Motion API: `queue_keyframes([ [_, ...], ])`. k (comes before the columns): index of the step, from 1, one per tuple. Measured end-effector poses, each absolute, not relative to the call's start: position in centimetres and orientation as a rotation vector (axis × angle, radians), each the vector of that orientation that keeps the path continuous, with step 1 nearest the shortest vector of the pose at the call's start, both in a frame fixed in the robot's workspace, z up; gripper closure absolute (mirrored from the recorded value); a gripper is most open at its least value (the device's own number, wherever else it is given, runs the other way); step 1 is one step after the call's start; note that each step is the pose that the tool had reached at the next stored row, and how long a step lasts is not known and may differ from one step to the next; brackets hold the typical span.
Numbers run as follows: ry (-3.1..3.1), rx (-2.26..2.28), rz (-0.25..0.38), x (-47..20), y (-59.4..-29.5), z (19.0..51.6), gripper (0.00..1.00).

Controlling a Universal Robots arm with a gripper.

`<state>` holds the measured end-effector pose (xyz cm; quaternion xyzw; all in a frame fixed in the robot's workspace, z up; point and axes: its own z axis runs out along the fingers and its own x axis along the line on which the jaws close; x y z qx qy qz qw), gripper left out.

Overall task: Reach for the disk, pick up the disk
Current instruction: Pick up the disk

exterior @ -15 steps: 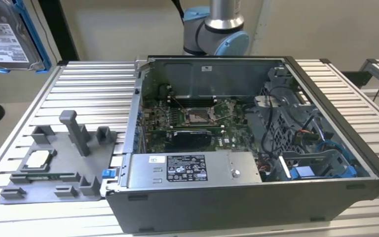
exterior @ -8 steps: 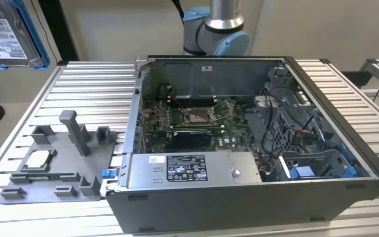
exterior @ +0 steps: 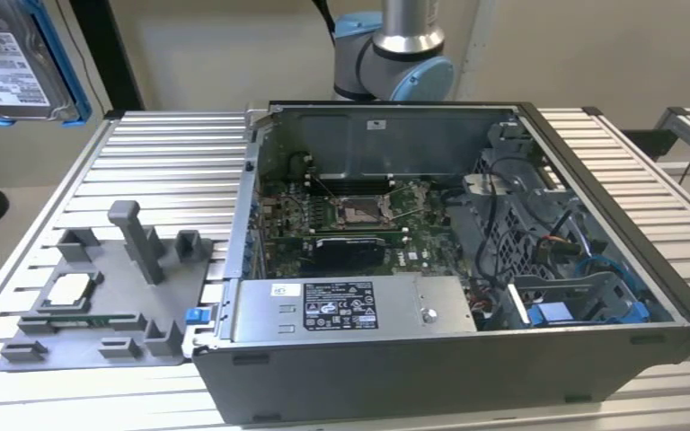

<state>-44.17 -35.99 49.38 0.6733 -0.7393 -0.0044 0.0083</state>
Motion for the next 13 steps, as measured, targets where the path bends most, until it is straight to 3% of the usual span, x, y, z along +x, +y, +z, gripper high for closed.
queue_keyframes([
  [13,-2.31,2.104,-0.013,-43.1,-35.99,49.41,1.0],
])
